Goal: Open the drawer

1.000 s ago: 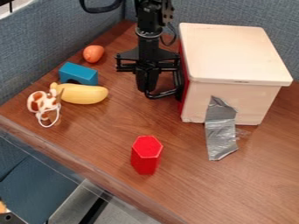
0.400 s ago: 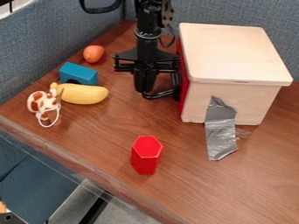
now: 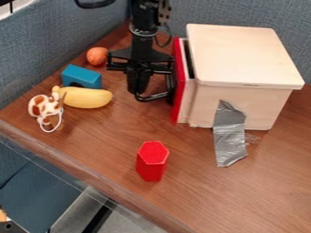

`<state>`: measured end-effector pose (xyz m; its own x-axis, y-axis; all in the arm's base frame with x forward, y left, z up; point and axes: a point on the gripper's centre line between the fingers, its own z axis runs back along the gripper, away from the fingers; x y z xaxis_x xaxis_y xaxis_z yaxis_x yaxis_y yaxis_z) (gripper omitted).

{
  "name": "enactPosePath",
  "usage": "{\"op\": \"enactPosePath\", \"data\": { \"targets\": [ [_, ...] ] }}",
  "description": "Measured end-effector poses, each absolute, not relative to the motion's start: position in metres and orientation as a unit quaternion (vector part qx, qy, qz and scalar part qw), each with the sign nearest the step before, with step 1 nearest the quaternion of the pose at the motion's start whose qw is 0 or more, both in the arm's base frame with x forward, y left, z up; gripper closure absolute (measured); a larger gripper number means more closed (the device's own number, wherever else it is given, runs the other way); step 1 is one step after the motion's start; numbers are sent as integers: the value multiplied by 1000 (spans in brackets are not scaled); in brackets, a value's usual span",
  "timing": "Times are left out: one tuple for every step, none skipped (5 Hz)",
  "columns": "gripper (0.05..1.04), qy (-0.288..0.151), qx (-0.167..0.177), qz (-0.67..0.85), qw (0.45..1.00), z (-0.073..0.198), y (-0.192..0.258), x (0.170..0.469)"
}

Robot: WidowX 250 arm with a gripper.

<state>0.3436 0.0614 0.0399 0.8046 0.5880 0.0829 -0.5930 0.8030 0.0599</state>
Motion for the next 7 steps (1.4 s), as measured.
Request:
{"op": "enactPosePath", "data": {
  "targets": [
    [978, -24, 47, 319, 946, 45, 70, 336],
    [978, -20, 64, 315, 947, 45, 78, 332],
    [978, -24, 76, 313, 946, 48, 85, 328],
    [978, -24, 84, 314, 945, 48, 91, 327],
    [978, -28, 94, 306, 947, 48, 94, 327],
    [981, -29, 102, 305, 946, 49, 99, 326],
    [981, -29, 105, 311, 944, 49, 105, 324]
  ]
}}
